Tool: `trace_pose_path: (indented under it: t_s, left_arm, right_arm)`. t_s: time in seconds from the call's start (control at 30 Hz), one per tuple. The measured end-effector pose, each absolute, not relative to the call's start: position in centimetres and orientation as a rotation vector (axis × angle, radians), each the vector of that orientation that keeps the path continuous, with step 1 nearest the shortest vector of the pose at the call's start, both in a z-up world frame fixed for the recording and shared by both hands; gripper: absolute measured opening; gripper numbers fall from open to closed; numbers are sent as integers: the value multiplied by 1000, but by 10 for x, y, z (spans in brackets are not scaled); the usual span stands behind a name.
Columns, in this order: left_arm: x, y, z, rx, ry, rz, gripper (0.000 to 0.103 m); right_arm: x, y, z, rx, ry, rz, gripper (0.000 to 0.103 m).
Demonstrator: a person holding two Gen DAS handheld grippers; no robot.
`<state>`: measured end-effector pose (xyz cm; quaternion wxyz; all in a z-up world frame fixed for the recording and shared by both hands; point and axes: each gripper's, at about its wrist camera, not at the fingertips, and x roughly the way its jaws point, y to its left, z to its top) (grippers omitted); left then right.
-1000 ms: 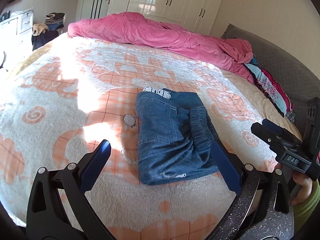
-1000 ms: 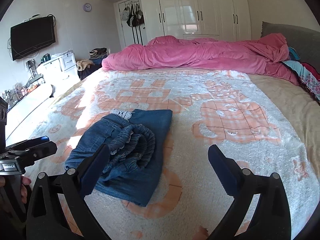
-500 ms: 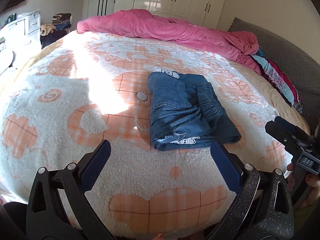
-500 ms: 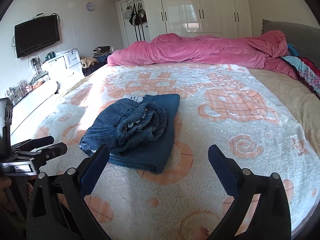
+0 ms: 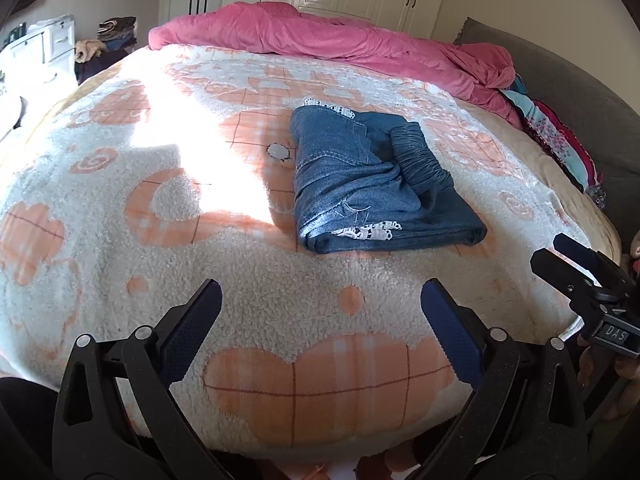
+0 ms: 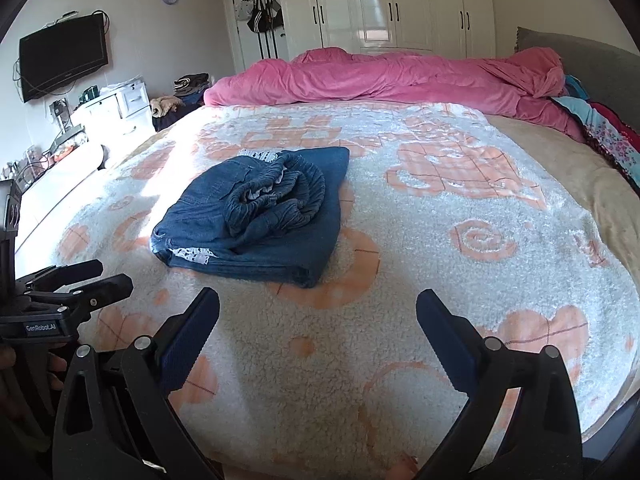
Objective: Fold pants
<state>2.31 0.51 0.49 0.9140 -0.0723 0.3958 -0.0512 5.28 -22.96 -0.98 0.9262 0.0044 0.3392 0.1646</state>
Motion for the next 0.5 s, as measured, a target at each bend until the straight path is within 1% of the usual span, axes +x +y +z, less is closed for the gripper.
trace_pose_path:
  t_s: [0.23, 0.5]
  left_arm:
    - [30, 7, -8, -163, 850, -104, 94]
    - [31, 10, -11, -177, 854, -104, 94]
  right_arm:
    - [58, -226, -18, -13, 719, 339, 98]
    - [60, -225, -21, -20, 728, 337, 98]
